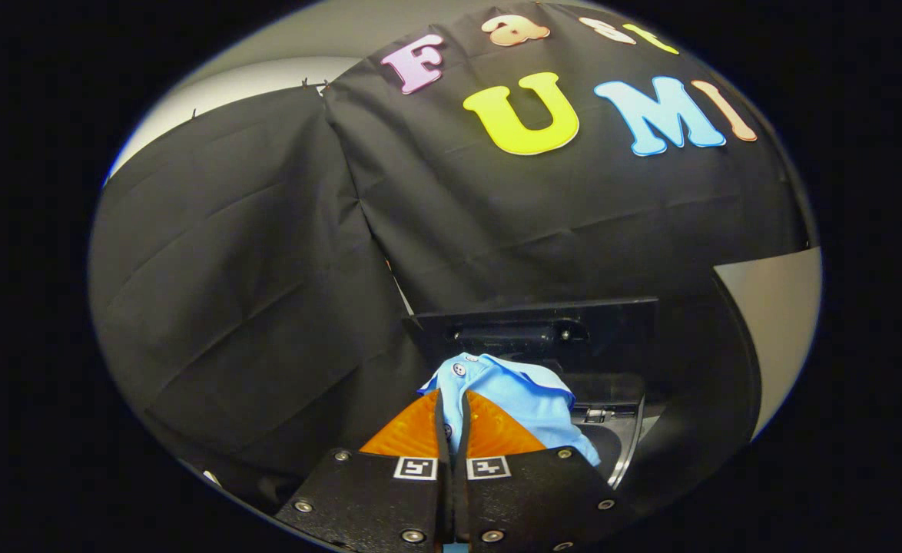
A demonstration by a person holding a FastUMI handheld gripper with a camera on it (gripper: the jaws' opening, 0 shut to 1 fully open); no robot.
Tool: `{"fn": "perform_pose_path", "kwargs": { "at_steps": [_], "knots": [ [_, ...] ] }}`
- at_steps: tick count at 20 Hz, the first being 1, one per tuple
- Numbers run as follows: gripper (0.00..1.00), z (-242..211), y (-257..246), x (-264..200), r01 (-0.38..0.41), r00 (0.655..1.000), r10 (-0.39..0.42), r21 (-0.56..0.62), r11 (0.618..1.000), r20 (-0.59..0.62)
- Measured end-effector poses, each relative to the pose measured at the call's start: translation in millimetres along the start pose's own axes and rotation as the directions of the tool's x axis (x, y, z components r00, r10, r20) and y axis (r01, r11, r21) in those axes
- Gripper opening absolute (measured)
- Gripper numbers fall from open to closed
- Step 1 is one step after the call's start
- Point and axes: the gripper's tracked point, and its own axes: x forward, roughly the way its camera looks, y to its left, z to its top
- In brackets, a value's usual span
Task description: Put the clothes into the washing machine and then close the washing machine lid.
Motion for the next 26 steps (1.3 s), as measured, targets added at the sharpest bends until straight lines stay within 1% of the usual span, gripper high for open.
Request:
{"fn": "perform_pose_path", "kwargs": {
  "at_steps": [4,8,11,15,19,21,23,26],
  "knots": [
    [0.00,-30.9,-0.9,28.3,0.029,0.999,-0.030,-0.020,0.999,-0.038],
    [0.00,-57.5,-13.5,52.1,0.083,0.995,-0.085,-0.042,0.996,-0.059],
    [0.01,-76.0,-25.7,67.9,0.129,0.988,-0.133,-0.052,0.990,-0.084],
    [0.02,-113.3,-39.0,84.9,0.173,0.973,-0.178,-0.049,0.984,-0.147],
    [0.08,-141.1,-50.2,93.2,0.213,0.955,-0.222,-0.064,0.975,-0.195],
    [0.16,-153.0,-55.9,94.6,0.236,0.947,-0.245,-0.064,0.970,-0.206],
    [0.38,-155.8,-53.8,95.8,0.231,0.951,-0.239,-0.063,0.971,-0.198],
    [0.72,-147.5,-49.7,91.6,0.245,0.952,-0.261,-0.111,0.963,-0.162]
  ]
}}
